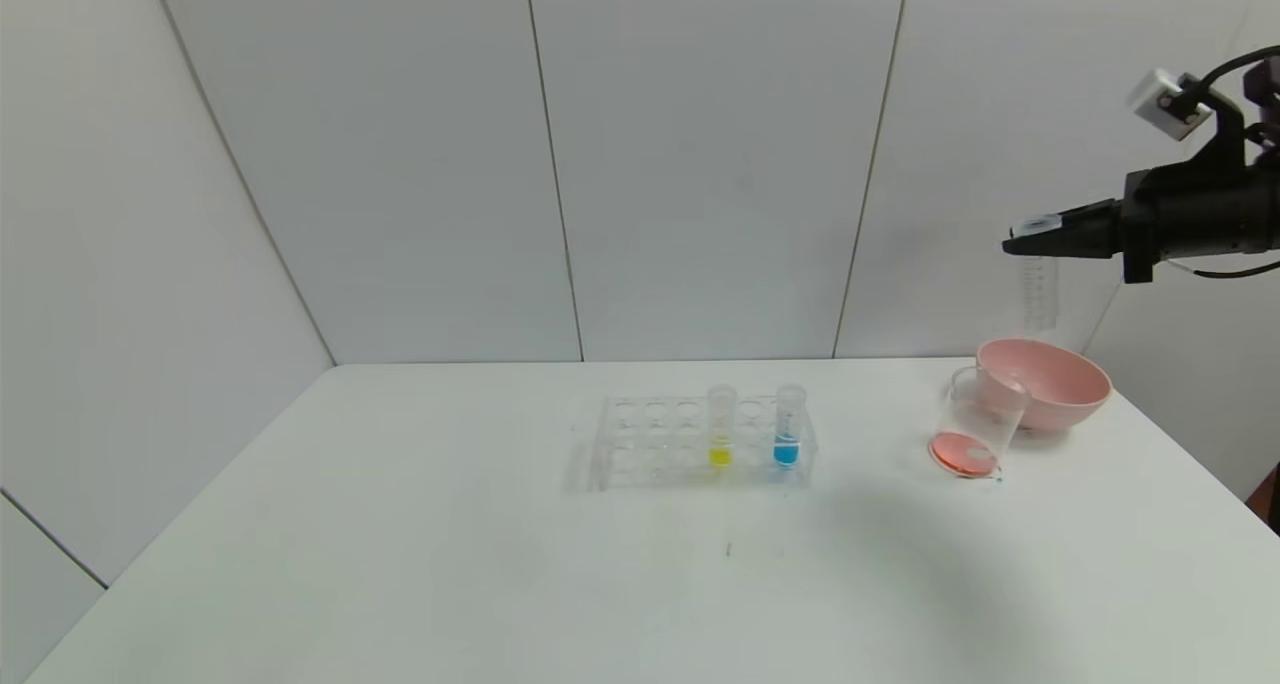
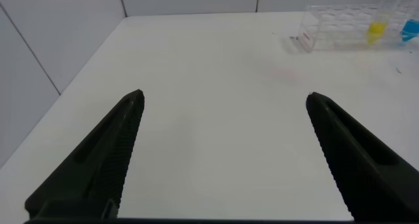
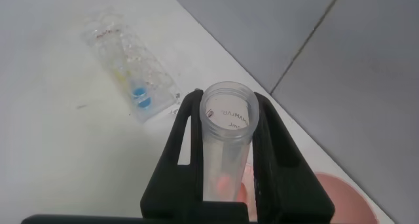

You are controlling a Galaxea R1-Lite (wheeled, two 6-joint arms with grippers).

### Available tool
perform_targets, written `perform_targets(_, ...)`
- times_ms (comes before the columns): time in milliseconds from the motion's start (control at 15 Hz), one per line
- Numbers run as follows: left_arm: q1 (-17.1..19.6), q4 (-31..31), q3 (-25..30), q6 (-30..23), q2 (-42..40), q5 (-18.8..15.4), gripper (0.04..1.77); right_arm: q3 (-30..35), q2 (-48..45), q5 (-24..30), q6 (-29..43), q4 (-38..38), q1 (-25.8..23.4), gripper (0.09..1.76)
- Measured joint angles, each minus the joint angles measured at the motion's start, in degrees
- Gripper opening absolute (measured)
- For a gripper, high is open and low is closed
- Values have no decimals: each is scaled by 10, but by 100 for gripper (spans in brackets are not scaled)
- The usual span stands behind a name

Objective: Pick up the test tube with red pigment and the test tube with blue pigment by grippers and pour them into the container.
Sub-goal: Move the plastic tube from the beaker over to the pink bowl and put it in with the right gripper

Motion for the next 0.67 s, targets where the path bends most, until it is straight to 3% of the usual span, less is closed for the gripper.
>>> perform_targets(200, 0, 0, 0, 0, 0, 0, 176, 108, -30, 10, 77, -140, -40, 49)
perform_targets(533, 0, 0, 0, 0, 0, 0, 176, 343, -71, -12, 310, -573, -65, 49)
perform_targets(667, 0, 0, 0, 0, 0, 0, 176, 409, -79, -22, 359, -639, -66, 49)
